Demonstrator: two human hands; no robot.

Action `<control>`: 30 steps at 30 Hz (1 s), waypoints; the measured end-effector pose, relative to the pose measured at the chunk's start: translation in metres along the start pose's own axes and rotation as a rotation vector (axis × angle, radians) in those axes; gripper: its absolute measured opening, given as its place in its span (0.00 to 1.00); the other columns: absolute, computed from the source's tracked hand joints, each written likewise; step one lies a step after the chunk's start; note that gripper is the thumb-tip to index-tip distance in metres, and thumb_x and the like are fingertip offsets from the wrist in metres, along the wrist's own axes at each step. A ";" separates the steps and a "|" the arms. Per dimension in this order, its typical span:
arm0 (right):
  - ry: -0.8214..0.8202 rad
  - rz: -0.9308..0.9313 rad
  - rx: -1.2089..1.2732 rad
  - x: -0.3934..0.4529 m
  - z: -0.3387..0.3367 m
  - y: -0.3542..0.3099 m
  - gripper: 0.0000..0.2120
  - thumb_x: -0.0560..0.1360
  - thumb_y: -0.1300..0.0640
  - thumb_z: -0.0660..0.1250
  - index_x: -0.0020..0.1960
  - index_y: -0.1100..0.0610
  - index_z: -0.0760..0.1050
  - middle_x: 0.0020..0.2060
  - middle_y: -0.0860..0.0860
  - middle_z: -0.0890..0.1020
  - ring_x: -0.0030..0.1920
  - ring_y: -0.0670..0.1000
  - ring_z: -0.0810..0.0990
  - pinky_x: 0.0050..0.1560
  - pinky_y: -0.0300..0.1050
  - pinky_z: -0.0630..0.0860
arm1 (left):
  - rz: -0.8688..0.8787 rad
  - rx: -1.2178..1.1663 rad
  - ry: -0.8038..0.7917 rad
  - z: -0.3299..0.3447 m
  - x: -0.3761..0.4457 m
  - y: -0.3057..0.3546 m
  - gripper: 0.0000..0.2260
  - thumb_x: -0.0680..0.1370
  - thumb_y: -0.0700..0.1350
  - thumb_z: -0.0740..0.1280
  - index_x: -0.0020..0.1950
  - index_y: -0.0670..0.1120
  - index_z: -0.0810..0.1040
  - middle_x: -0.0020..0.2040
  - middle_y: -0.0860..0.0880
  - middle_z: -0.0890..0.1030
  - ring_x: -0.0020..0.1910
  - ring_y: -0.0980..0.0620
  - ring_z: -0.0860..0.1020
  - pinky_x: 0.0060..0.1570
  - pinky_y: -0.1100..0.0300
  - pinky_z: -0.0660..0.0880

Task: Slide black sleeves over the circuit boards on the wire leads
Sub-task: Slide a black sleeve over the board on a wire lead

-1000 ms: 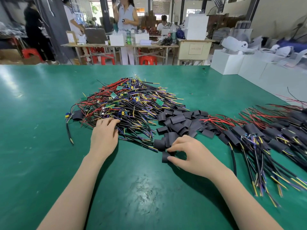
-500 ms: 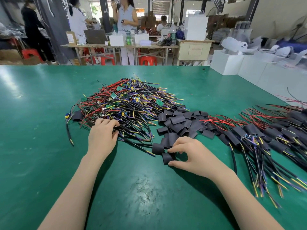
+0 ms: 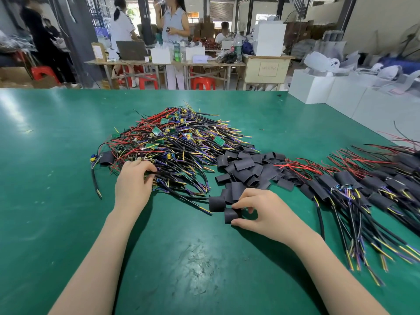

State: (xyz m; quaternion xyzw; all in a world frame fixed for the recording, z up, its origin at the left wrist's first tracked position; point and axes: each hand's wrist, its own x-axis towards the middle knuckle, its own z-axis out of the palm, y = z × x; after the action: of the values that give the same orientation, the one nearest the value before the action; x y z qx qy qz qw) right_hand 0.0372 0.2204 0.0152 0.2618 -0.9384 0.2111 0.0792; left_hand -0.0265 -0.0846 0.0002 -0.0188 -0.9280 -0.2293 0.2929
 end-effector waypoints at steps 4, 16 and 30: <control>0.006 0.006 -0.009 0.000 -0.001 0.000 0.16 0.69 0.43 0.73 0.52 0.49 0.83 0.42 0.45 0.78 0.38 0.45 0.76 0.43 0.45 0.75 | -0.056 -0.199 0.198 -0.003 0.003 0.003 0.05 0.75 0.33 0.68 0.49 0.39 0.80 0.45 0.43 0.82 0.45 0.42 0.79 0.49 0.53 0.74; 0.086 0.092 -0.024 0.001 -0.002 0.006 0.12 0.70 0.49 0.73 0.50 0.54 0.82 0.42 0.49 0.76 0.42 0.50 0.75 0.47 0.47 0.74 | 0.343 -0.211 0.492 -0.031 -0.012 0.050 0.09 0.82 0.38 0.61 0.58 0.37 0.77 0.49 0.41 0.77 0.48 0.45 0.74 0.49 0.58 0.70; 0.011 0.082 -0.182 0.000 -0.002 0.014 0.21 0.72 0.42 0.69 0.60 0.52 0.79 0.49 0.49 0.77 0.53 0.50 0.73 0.52 0.45 0.71 | 0.515 -0.160 -0.043 -0.013 -0.023 0.061 0.10 0.79 0.41 0.63 0.56 0.44 0.82 0.42 0.50 0.81 0.33 0.45 0.78 0.32 0.52 0.77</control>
State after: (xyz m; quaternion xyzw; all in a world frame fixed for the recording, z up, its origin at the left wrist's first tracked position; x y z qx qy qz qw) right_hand 0.0302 0.2327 0.0122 0.2139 -0.9632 0.1292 0.0990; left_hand 0.0096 -0.0335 0.0216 -0.2821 -0.8776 -0.2193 0.3196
